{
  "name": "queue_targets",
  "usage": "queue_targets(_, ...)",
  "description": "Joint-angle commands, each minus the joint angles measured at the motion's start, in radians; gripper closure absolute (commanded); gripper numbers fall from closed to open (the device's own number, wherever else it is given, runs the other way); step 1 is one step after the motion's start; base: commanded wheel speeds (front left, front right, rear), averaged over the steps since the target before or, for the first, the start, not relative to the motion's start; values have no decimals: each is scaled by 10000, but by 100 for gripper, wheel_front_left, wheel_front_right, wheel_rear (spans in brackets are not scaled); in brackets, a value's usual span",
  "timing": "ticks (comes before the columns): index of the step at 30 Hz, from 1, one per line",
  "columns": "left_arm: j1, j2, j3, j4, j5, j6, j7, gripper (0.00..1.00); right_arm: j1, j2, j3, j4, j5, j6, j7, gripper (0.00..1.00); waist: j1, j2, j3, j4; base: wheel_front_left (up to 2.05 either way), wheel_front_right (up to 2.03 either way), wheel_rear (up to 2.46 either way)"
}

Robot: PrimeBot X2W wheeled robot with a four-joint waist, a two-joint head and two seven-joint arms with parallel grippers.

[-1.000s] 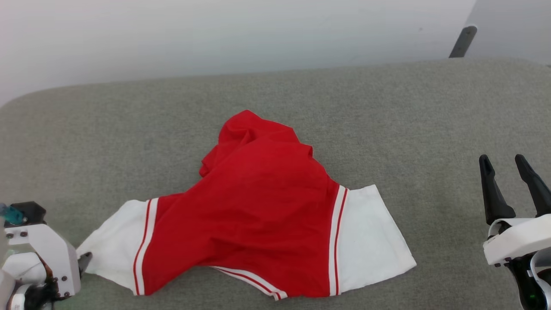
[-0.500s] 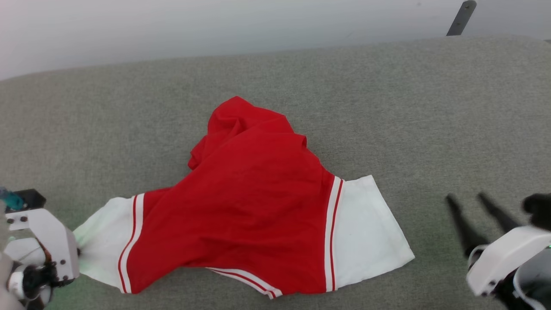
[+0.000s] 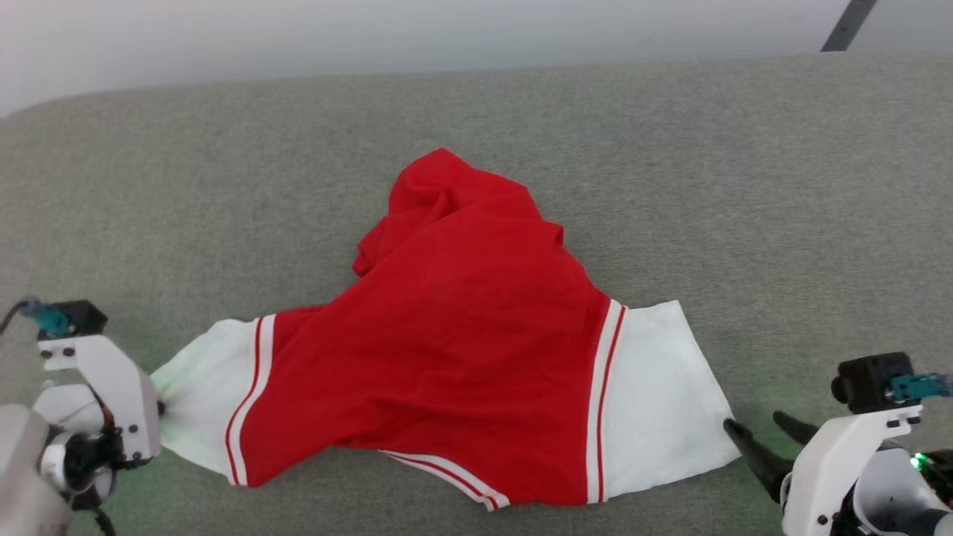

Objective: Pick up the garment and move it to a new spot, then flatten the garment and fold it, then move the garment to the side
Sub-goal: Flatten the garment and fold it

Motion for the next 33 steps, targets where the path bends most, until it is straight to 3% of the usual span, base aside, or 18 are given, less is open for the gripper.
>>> queue_targets(1, 38, -447, -219, 130, 87, -41, -70, 100, -154, 71, 46, 183, 36, -3, 118, 0, 0, 0, 94, 121, 0, 0, 0)
queue_targets(7, -251, -676, -312, 176, 135, -120, -177, 100, -654, -185, 645, 1208, -264, -5, 271, 0, 0, 0, 224, 305, 0, 0, 0)
queue_targets(8, -279, -699, -321, 193, 143, -130, -194, 100, -752, -183, 684, 1447, -315, -5, 267, 51, 0, 0, 237, 317, 0, 0, 0)
queue_targets(9, -279, -699, -321, 193, 143, -130, -194, 100, -752, -183, 684, 1447, -315, -5, 267, 51, 0, 0, 237, 317, 0, 0, 0)
queue_targets(11, -346, -765, -347, 232, 155, -148, -216, 100, -963, -321, 881, 1856, -551, -6, 248, 100, 0, 0, 264, 358, 0, 0, 0)
queue_targets(21, -675, -687, -314, 156, -14, -241, -21, 100, -2171, -550, 936, 2489, -92, -6, 132, 100, 0, 0, 72, 371, 0, 0, 0)
queue_targets(27, -1343, -252, -372, -802, 256, -263, 426, 100, -3274, -1027, 908, 2243, 194, -6, 210, 100, 0, 0, -437, 378, 0, 0, 0)
queue_targets(33, -2384, -201, -617, -1932, 639, -291, 902, 100, -4808, -1363, 1183, 2385, 423, -6, 119, 100, 0, 0, -1157, 438, 0, 0, 0)
